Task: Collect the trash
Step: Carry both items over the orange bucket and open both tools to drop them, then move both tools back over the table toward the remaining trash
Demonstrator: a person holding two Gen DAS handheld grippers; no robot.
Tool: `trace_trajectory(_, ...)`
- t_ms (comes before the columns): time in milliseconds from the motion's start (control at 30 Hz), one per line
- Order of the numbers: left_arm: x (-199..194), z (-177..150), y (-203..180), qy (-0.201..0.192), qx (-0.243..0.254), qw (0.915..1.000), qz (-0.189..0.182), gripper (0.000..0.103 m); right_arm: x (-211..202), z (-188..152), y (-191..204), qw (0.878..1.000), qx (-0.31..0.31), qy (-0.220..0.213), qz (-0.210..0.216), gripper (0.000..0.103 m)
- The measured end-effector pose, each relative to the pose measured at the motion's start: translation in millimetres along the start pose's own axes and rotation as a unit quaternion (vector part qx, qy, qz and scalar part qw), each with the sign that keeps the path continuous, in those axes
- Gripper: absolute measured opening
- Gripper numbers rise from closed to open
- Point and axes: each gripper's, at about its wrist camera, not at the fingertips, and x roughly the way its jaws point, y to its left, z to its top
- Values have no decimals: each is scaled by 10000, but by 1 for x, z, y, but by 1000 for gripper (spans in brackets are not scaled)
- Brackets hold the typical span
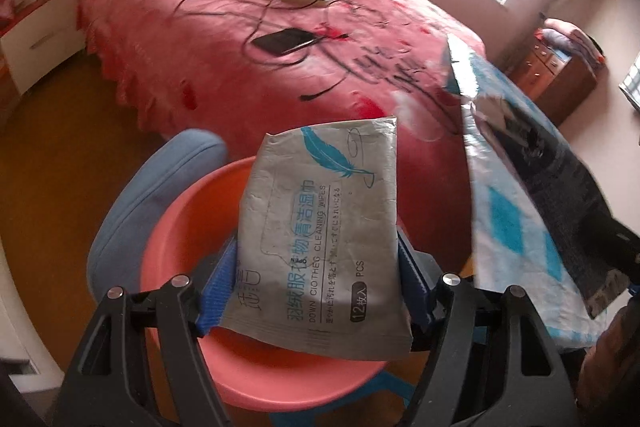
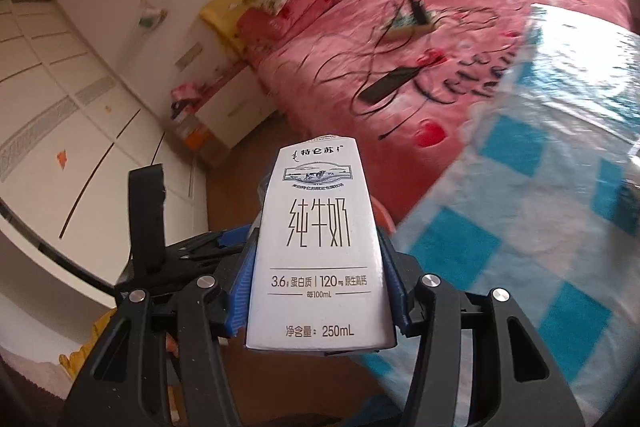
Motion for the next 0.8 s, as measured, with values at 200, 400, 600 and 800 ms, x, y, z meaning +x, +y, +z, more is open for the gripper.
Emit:
trace_trajectory(200,12,-6,22,167,-225,9991,312,83,29,-4,-1,9994,194,259,151,79)
trace_trajectory(400,11,-9,26,160,-246,9987,419,84,7,-10,-18,9994,298,-39,-144,88)
trace_trajectory(600,10,-7,15,152,-185,9989,390,84,-21,-17,-31,9969,336,-460,-535,91)
trace_trajectory(800,5,-6,-4,86,-49,9996,271,84,-36,-24,-43,9929,267,-637,-965,92)
